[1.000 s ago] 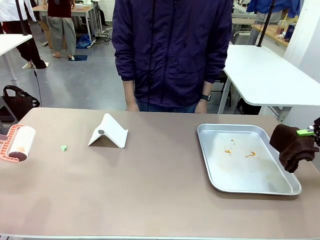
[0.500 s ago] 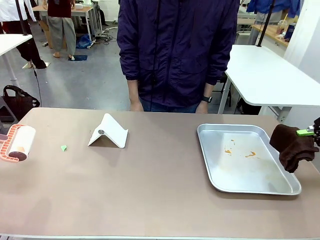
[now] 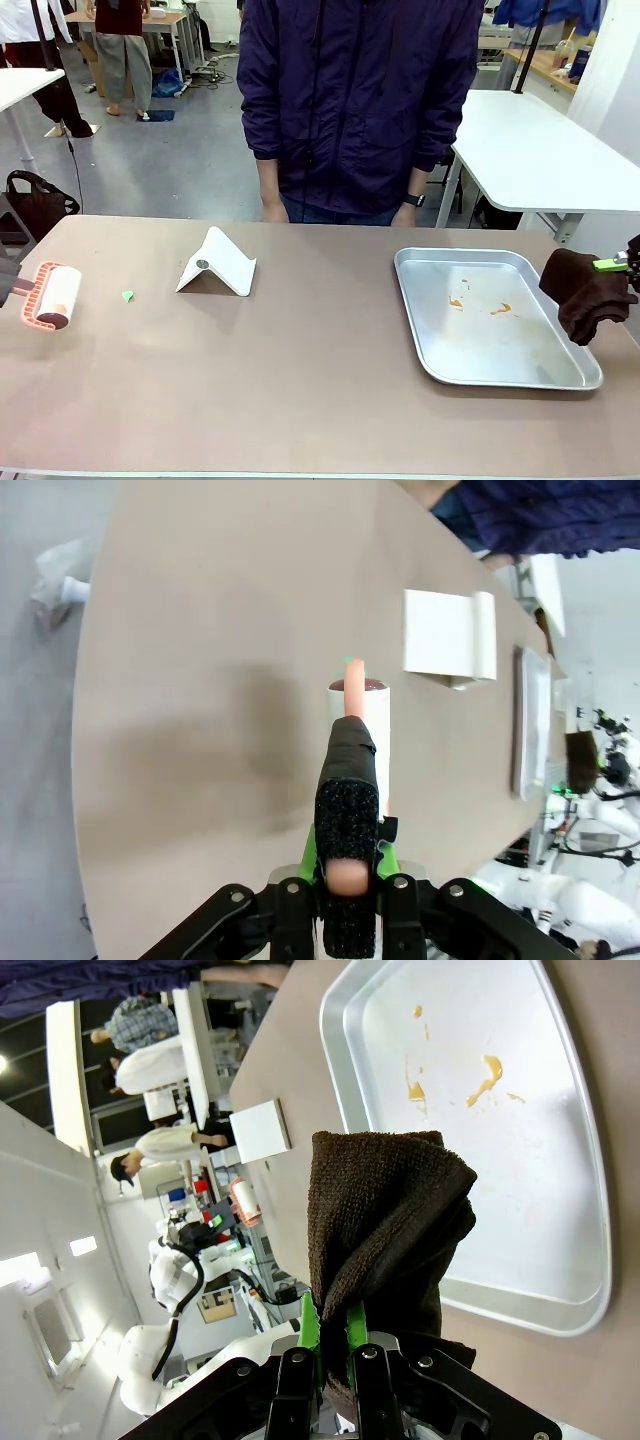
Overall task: Clean the surface of the table.
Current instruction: If a person points to the right, clean the right side of the table with your right hand, and if they point to the left, clean the left side with your left hand.
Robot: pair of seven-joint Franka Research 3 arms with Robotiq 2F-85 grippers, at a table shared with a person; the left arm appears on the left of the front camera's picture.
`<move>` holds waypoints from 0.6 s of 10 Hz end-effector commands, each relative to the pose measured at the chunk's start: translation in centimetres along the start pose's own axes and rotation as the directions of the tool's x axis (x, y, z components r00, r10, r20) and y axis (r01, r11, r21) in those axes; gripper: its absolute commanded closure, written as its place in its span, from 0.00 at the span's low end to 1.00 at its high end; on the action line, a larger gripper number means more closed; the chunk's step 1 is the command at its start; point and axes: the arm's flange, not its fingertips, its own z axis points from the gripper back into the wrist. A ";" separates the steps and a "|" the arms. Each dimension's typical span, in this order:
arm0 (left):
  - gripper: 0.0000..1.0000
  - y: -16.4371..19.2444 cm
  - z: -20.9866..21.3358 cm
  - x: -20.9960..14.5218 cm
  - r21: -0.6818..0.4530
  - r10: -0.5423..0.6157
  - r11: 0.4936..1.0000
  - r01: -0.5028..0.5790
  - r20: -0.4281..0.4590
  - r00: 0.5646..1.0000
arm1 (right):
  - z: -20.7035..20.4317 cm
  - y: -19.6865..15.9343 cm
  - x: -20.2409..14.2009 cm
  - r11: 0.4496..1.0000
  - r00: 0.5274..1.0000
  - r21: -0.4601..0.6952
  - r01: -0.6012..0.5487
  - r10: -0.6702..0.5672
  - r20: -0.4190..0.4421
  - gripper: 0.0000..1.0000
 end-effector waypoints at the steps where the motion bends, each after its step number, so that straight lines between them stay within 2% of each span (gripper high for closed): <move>1: 0.78 0.4 -2.2 1.6 0.045 0.006 0.999 -0.007 0.030 1.000 | 0.1 0.1 -0.3 1.000 1.000 -0.005 -0.004 0.004 0.007 0.89; 6: 0.78 1.1 -6.8 4.2 0.087 0.046 0.995 -0.047 0.019 0.999 | 0.1 0.1 -0.3 1.000 1.000 -0.005 -0.004 0.004 0.007 0.89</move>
